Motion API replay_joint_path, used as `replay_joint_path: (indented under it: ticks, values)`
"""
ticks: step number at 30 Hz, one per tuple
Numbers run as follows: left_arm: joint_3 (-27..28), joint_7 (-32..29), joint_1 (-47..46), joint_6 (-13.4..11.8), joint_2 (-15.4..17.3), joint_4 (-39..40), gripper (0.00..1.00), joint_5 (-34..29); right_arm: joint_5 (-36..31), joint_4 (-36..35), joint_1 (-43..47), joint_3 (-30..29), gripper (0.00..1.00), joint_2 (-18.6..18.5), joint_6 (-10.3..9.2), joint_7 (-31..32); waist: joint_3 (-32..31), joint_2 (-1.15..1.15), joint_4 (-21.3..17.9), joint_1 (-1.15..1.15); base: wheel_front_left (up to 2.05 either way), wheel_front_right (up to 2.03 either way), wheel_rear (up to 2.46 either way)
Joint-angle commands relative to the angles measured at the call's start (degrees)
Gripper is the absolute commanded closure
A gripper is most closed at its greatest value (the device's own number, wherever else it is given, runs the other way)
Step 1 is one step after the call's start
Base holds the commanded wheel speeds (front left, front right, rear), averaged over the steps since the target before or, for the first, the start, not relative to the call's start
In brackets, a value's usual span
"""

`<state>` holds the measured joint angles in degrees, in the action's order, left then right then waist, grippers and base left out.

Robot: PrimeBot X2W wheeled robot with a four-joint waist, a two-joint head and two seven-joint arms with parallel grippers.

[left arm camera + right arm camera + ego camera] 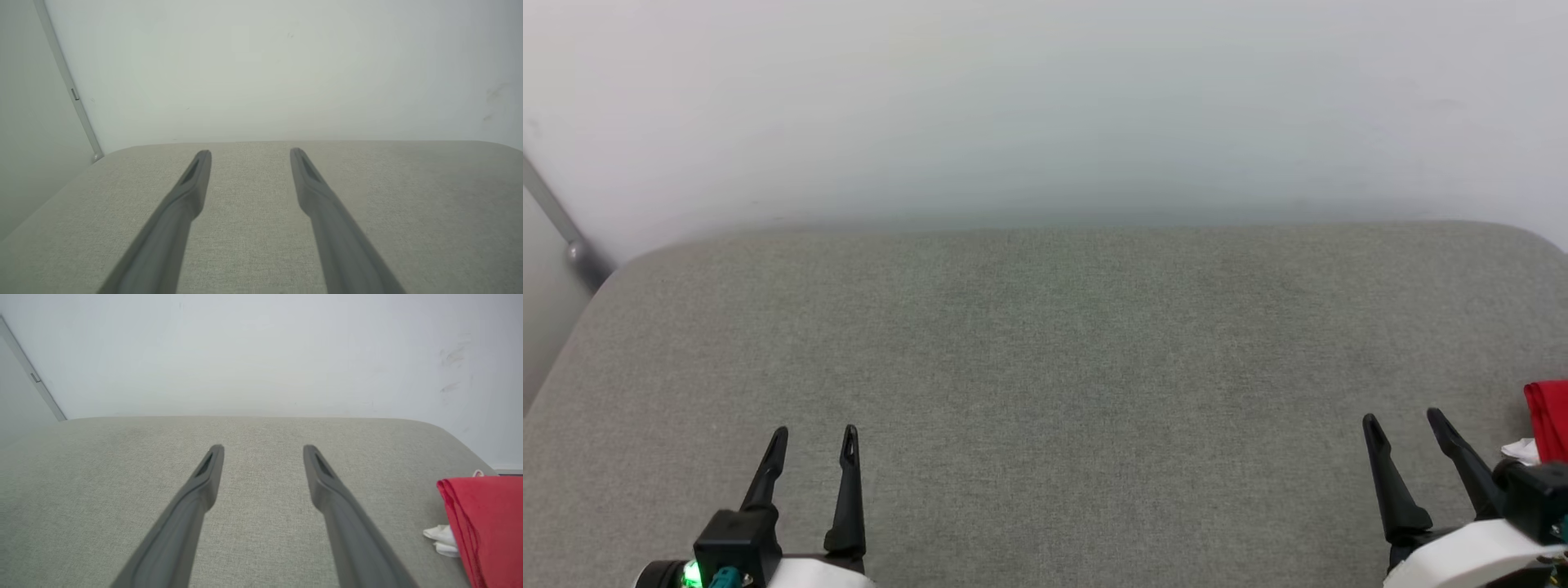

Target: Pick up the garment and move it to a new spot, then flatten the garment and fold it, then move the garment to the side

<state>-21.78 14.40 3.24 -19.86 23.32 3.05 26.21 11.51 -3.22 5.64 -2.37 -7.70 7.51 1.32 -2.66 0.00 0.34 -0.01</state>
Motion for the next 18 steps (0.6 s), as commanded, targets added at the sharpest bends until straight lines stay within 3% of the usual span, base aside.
replay_joint_path:
  ticks: [1,8,18]
  values:
    - [0.08,0.43,0.96,-0.21,0.36,-0.21,0.0,-0.37,-0.38,-1.18,1.07,-0.3,0.0,0.4,-0.04,0.37,-0.41,0.0,-0.17,0.01,0.0,0.0,0.0]
    - [-0.4,0.41,1.67,-0.14,0.85,-0.57,0.0,-0.87,-1.38,-6.38,4.03,-1.02,0.0,2.18,-0.04,2.2,-1.24,0.0,-0.35,0.01,0.0,0.0,0.0]
    - [-0.93,-0.16,1.37,0.41,0.6,-1.96,0.0,0.11,-1.26,-7.07,4.05,-1.37,0.0,3.06,-0.04,3.01,-1.41,0.0,0.35,0.01,0.0,0.0,0.0]
